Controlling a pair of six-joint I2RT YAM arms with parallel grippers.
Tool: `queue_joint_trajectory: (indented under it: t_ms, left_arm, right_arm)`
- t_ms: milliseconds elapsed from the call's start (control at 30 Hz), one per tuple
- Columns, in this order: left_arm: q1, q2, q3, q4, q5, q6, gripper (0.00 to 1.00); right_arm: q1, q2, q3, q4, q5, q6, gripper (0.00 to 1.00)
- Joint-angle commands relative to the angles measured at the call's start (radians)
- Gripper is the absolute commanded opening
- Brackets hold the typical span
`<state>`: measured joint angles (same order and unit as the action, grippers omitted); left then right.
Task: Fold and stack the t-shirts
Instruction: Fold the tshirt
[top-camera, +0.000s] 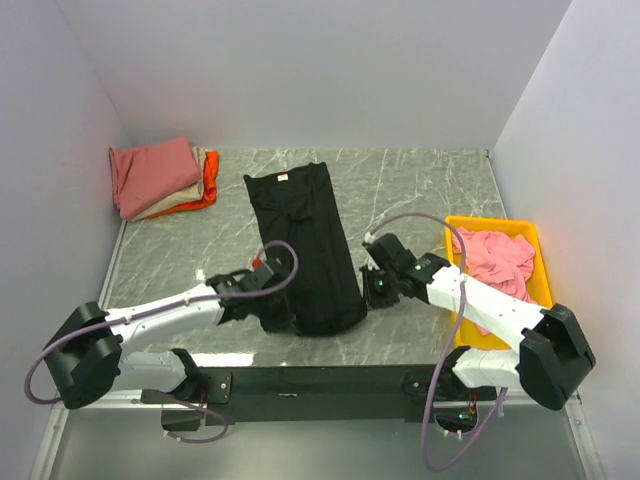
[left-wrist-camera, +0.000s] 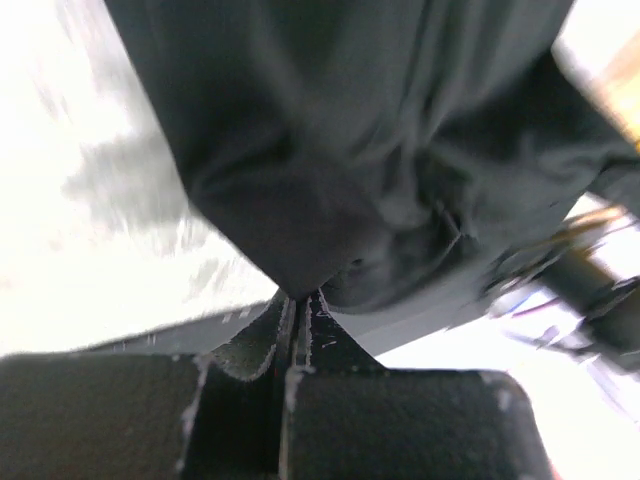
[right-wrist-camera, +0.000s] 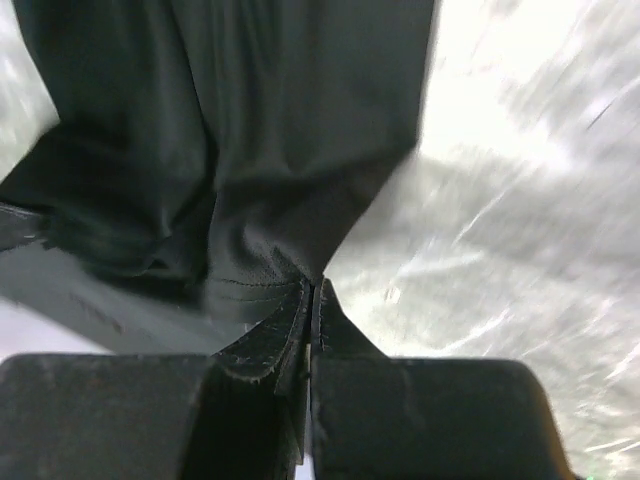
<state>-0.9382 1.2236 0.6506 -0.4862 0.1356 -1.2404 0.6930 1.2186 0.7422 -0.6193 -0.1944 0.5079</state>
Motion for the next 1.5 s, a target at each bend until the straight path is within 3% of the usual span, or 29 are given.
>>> queue_joint_trajectory:
  t_ms: [0,133,400,700,1267,1367,1400,1433,1467]
  left_arm:
    - [0.135,-0.012,0.069,-0.031,-0.018,0.104,0.01]
    - [0.226,0.028,0.139,-0.006,-0.036,0.199,0.00]
    - [0.367,0.223,0.309,0.057,-0.126,0.246,0.01]
    - [0.475,0.353,0.432,0.141,-0.133,0.326,0.01]
    - [0.591,0.527,0.505,0.216,-0.130,0.372,0.01]
    - [0.607,0.540,0.504,0.233,-0.104,0.368,0.06]
    - [0.610,0.544,0.509,0.233,-0.102,0.369,0.20]
    - [0.611,0.541,0.509,0.233,-0.105,0.366,0.28]
    - [0.612,0.536,0.511,0.242,-0.093,0.371,0.36]
  right_arm:
    - [-0.018,0.053,0.106,0.016,0.120,-0.039,0.00]
    - [-0.023,0.130,0.218,0.111,0.220,-0.043,0.00]
    - [-0.096,0.382,0.440,0.233,0.199,-0.051,0.00]
    - [-0.142,0.596,0.672,0.217,0.148,-0.091,0.00]
    - [-0.204,0.838,0.876,0.213,0.179,-0.100,0.00]
    - [-0.211,0.866,0.890,0.239,0.164,-0.088,0.00]
    - [-0.214,0.868,0.893,0.246,0.165,-0.082,0.04]
    - [-0.216,0.869,0.896,0.250,0.162,-0.085,0.21]
    - [-0.217,0.865,0.898,0.248,0.148,-0.089,0.30]
